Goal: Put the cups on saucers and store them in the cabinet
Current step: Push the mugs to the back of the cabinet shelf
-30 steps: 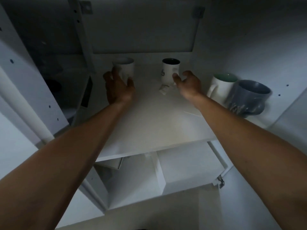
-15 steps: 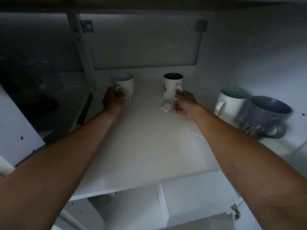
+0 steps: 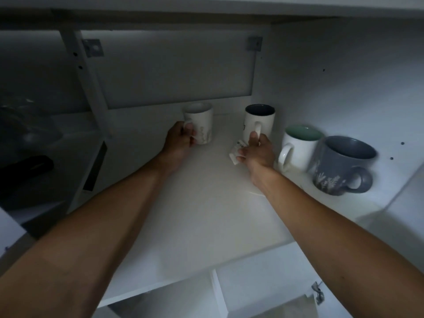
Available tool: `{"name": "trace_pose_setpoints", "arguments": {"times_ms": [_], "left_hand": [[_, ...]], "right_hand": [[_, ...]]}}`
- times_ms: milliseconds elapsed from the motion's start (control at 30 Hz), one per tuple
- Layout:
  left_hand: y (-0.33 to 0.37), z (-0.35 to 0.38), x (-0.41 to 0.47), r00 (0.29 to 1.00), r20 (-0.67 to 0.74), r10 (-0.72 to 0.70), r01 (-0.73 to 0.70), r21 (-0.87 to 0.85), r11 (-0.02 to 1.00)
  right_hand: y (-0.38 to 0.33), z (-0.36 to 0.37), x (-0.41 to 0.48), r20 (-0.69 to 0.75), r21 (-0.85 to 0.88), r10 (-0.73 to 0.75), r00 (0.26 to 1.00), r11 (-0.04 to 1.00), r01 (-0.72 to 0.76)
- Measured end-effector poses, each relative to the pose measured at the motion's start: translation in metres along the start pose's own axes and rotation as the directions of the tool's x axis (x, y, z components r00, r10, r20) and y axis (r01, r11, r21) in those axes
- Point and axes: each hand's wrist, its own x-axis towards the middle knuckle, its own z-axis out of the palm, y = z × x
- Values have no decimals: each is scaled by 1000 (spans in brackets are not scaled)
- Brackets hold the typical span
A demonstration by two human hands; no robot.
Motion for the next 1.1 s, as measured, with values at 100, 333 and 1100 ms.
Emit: {"name": "trace_pose_setpoints", "arguments": {"times_ms": [100,333,1100], "left_hand": [[2,26,7,995,102,5,-2,-27,1000],[4,77,20,975,223,18,-6,-55,998],[7,116,36,898,440,-26,-12,83,996]], "right_hand": [[5,-4,2,-55,-47,-31,998,998,28],[11,-3,17,-191,-156,-58,980,987,28],[23,4,37,-345,-152,-8,939,987,-47]]}}
